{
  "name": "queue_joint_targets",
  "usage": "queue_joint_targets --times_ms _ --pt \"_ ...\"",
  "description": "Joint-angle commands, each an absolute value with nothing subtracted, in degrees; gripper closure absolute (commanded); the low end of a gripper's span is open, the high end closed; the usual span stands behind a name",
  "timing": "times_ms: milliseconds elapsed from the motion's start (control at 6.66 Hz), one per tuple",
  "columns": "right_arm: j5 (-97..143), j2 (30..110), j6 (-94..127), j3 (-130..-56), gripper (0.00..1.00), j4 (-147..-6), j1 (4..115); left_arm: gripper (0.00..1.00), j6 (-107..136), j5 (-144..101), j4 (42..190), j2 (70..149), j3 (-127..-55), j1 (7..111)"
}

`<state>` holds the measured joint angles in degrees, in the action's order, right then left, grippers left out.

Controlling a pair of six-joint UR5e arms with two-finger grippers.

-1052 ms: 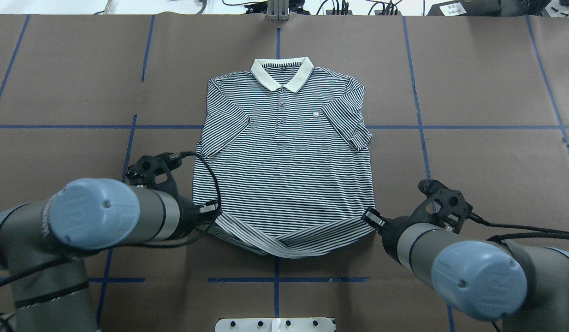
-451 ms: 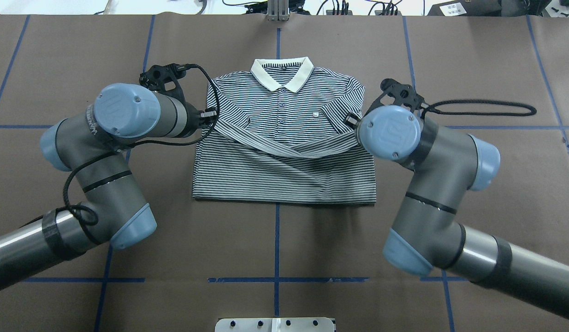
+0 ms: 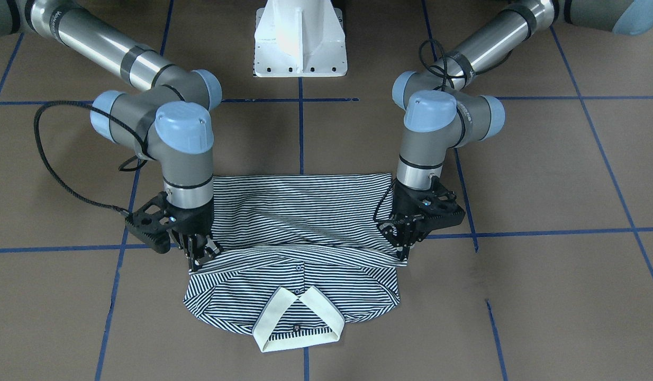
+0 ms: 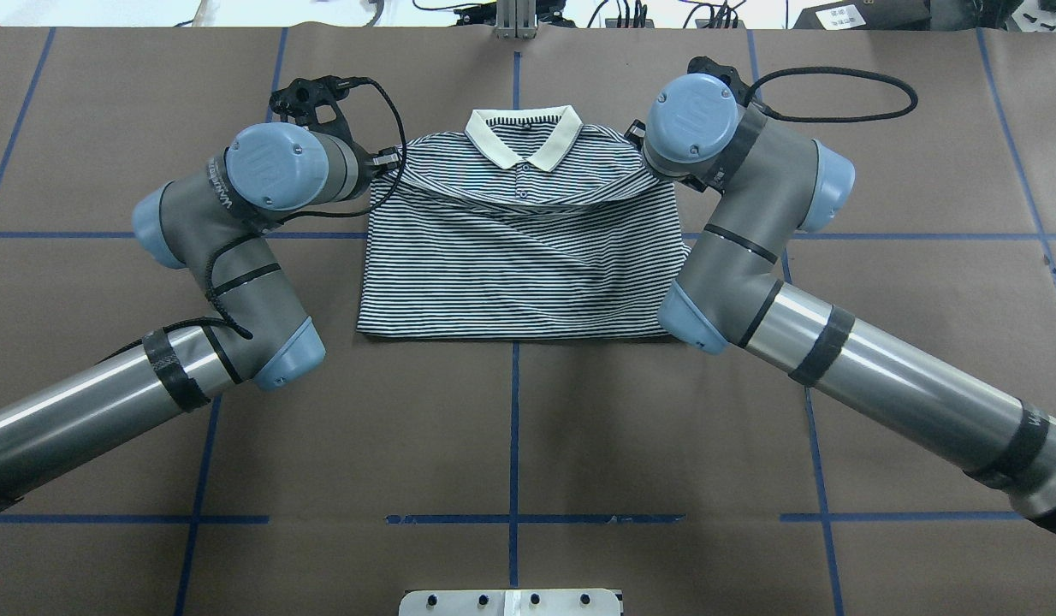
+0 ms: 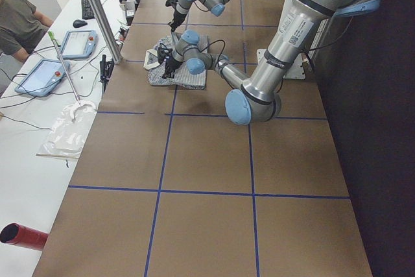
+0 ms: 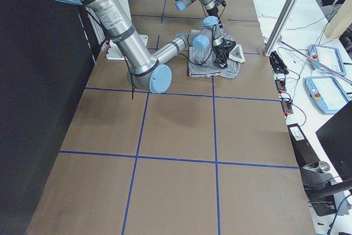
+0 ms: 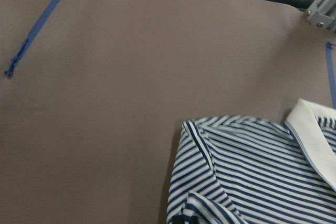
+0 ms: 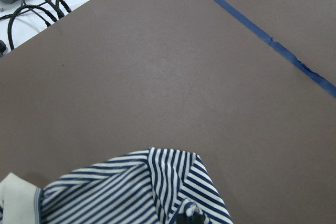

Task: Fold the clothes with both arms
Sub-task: 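Lift the hem with both grippers and fold it toward the collar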

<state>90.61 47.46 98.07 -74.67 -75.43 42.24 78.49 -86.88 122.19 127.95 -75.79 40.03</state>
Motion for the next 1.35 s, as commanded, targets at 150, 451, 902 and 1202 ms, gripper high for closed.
queue_joint_targets --times_ms 150,451,902,1202 --pt "91.23 44.47 97.29 -66.72 1.0 -70.86 43.68 1.0 77.96 -85.17 127.07 129.99 -69.1 40.43" --pt "91.23 44.03 97.21 -64.69 1.0 -70.31 43.68 1.0 77.96 -85.25 127.79 130.51 -68.38 40.43" --pt "91.32 44.91 97.29 -66.43 1.0 -69.7 43.59 1.0 78.05 -85.52 129.88 130.61 -68.47 40.52" --pt "93.06 51.37 97.29 -76.58 1.0 -69.08 42.46 1.0 77.78 -86.04 130.26 129.47 -73.08 40.52"
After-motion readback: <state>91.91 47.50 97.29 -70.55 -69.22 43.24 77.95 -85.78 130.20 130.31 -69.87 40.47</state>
